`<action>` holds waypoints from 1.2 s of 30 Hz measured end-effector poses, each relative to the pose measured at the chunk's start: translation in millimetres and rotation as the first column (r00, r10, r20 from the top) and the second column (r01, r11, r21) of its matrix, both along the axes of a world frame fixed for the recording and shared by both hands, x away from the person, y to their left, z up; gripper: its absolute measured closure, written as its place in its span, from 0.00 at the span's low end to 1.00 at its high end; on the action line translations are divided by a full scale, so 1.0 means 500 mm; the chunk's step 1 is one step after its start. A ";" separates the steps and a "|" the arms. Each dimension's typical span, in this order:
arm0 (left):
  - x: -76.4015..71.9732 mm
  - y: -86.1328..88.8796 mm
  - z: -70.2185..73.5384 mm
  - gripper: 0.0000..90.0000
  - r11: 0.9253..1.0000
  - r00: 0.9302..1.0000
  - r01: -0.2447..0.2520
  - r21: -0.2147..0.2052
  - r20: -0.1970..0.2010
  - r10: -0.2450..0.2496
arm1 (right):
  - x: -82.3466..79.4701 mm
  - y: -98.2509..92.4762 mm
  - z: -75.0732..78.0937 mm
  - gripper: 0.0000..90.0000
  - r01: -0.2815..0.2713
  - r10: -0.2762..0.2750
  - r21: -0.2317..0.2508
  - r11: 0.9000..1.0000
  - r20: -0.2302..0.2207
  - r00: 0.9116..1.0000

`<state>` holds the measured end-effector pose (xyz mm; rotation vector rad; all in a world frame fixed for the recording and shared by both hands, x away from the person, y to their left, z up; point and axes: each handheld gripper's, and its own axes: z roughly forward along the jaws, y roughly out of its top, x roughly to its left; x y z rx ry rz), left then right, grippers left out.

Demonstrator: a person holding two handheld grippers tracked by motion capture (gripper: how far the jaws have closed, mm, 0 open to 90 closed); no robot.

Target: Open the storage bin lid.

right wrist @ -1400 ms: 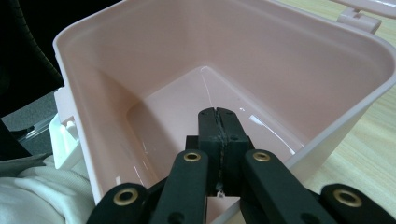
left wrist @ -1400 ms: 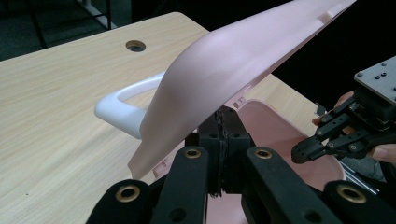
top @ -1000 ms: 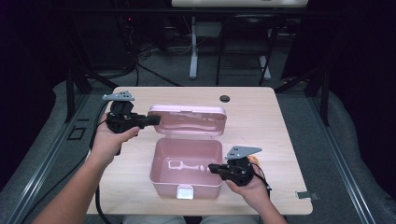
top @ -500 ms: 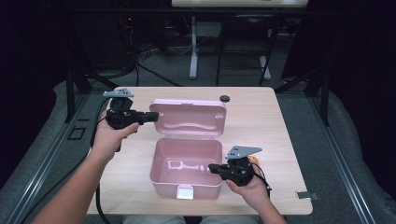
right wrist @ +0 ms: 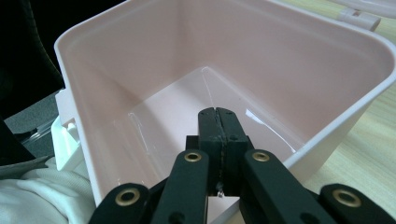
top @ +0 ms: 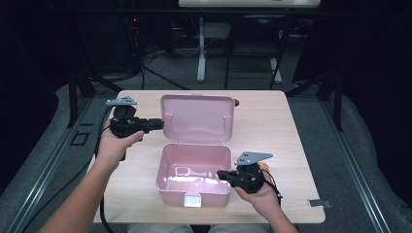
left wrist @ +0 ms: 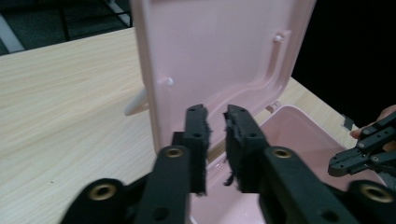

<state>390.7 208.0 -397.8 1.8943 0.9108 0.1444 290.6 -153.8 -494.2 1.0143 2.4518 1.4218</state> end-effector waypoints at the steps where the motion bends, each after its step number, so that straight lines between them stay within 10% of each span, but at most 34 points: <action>1: -0.008 0.001 -0.012 0.79 1.000 1.000 -0.009 -0.013 0.002 0.009 | 0.000 0.000 0.000 1.00 0.000 0.000 -0.002 1.000 0.003 1.000; 15: -0.078 0.012 -0.079 0.70 0.999 0.998 -0.020 -0.025 0.051 0.021 | 0.002 -0.002 -0.001 1.00 0.000 0.000 0.011 1.000 0.001 1.000; 20: -0.095 0.009 -0.083 0.70 0.997 0.998 0.013 0.071 0.065 -0.018 | 0.002 0.000 0.001 0.99 -0.005 0.005 0.000 1.000 -0.010 1.000; 26: -0.103 0.006 -0.111 0.70 0.996 0.998 0.040 0.078 0.035 -0.043 | -0.004 0.007 0.008 0.92 -0.008 0.008 -0.024 1.000 0.010 1.000; 36: -0.101 0.017 -0.123 0.68 0.998 0.998 0.053 0.020 0.021 -0.053 | -0.006 -0.042 0.055 0.85 0.044 -0.047 0.060 0.997 0.053 0.997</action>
